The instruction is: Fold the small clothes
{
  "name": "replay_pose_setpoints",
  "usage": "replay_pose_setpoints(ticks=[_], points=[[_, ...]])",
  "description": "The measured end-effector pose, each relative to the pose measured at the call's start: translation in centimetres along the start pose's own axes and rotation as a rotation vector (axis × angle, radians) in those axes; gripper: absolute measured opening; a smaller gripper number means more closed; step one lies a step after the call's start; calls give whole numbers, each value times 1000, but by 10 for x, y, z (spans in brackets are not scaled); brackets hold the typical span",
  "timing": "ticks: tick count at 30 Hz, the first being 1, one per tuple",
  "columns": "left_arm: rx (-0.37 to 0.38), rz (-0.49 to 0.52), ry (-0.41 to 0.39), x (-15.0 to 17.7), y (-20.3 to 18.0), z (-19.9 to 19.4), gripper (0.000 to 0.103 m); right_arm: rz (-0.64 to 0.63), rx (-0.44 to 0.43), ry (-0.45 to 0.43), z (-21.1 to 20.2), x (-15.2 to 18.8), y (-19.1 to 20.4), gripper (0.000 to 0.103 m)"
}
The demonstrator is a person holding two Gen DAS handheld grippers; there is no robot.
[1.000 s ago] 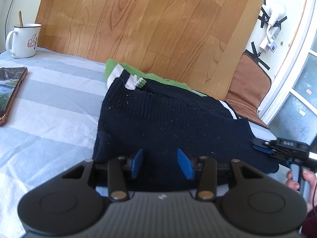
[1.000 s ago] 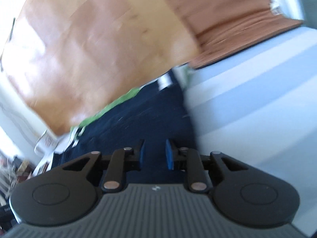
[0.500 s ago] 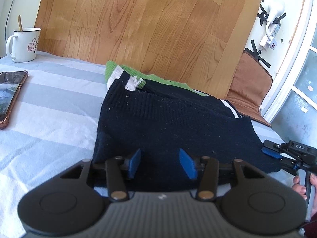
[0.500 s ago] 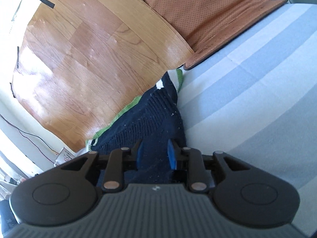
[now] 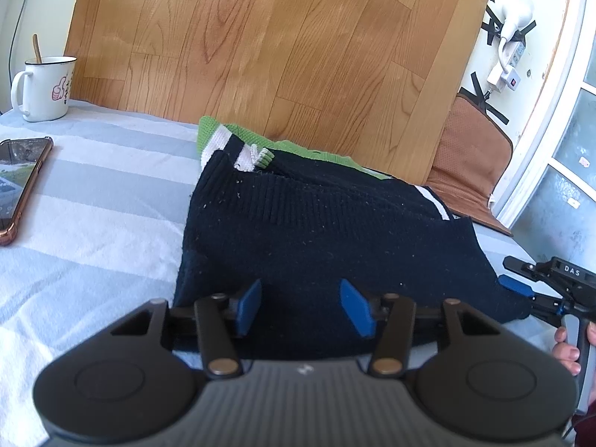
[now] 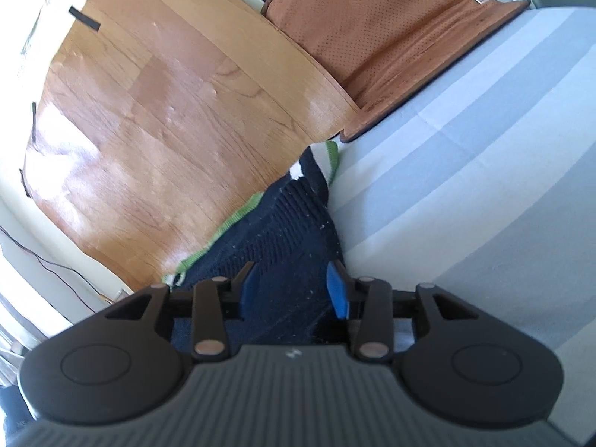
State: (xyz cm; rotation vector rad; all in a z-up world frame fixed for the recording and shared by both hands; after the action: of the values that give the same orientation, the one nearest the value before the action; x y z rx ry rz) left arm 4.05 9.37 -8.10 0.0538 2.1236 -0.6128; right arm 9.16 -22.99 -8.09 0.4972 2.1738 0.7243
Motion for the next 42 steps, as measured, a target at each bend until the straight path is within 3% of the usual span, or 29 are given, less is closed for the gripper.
replay_pose_setpoints(ticks=[6,10,11,12,16,19,25,29,30,32,34,35,38,40,42], points=[[-1,6,4,0,0,1,50,-46,27,-5,3,2,3,44],[6,-10,-3,-1,3,-4,55,22,6,8,-2,-2,-5,44],[-1,-23,-15,-2,6,-10,57,54,5,3,-8,-3,-9,46],[2,-39,-26,-2,7,-18,60,81,8,-4,-16,-4,-13,56],[53,-166,-46,-1,19,-55,74,123,31,34,-51,-2,-32,61],[62,-274,-41,2,35,-72,76,189,11,94,-74,7,-44,66],[193,-523,43,12,54,-47,73,217,0,183,-78,26,-37,66],[205,-535,12,5,53,-31,73,183,16,198,-55,29,-19,64],[200,-536,2,3,54,-27,70,187,17,195,-49,28,-15,64],[158,-537,1,3,55,-17,51,186,22,177,-38,25,-10,63],[126,-564,2,3,63,-10,18,157,30,146,-27,21,-6,61],[108,-595,14,6,69,-5,10,152,35,134,-24,20,-6,59],[131,-652,15,7,72,-5,10,152,84,180,-8,23,-11,17],[110,-632,27,7,68,-10,9,208,65,183,-11,22,-16,16],[106,-624,38,8,64,-16,9,187,54,164,-23,20,-13,15]])
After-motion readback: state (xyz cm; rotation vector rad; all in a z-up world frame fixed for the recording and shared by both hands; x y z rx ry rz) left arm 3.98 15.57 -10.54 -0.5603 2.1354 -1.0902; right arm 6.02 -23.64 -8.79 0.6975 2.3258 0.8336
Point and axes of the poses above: each gripper's, at about its wrist camera, not at the fingertips, and z roughly the way its jaws point, y to its left, x to its underside, the point moved 9 cm from there along z, roughly the way its jaws point, and after that the axes turned 8 degrees about x, right-handed, at the moved point
